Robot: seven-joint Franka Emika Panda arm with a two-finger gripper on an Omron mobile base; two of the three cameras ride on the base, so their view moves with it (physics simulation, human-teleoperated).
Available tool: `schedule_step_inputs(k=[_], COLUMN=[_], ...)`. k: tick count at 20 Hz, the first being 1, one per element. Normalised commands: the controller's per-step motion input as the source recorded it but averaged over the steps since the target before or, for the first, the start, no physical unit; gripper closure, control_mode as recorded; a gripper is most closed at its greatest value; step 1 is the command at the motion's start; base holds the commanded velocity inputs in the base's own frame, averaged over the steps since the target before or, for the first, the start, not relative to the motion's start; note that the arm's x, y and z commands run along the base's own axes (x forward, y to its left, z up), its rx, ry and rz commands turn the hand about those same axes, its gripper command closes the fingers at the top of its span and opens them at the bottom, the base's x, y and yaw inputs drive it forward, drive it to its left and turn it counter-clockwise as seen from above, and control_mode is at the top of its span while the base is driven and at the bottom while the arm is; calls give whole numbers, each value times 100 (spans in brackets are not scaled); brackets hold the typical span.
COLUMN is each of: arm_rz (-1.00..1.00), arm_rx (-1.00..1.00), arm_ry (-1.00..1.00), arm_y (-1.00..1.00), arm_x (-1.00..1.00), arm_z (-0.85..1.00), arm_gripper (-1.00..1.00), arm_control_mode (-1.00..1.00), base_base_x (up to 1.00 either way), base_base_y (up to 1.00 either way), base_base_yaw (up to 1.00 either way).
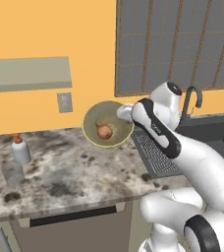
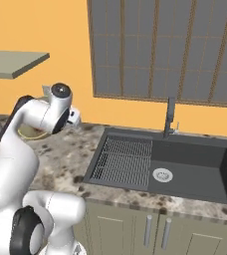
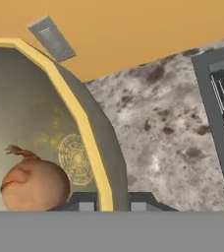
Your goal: Move the glass cup from next to the sink to the open cabinet. Then, move the bowl with the onion to the fridge to clear the area for faucet cleaning.
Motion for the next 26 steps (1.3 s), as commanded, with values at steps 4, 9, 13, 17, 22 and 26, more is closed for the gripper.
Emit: schedule_step_inputs(k=[4,9,13,17,22,26], arm_rz=[-15,-13,0,0,0,0], arm_rx=[51,37,0,0,0,0], arm_ry=[0,0,0,0,0,0], arm_y=[-42,-27,0,0,0,0], arm_x=[-49,-22,0,0,0,0], arm_z=[55,33,0,0,0,0], arm_gripper=[100,100,100,100,100,100], arm_control_mode=[-100,-100,100,100,100,100], base_base_x=[0,0,-18,-11,-2,-4], base_base_y=[0,0,-43,-19,-7,-8], base_base_yaw=[0,0,-56,-94,-100,-100])
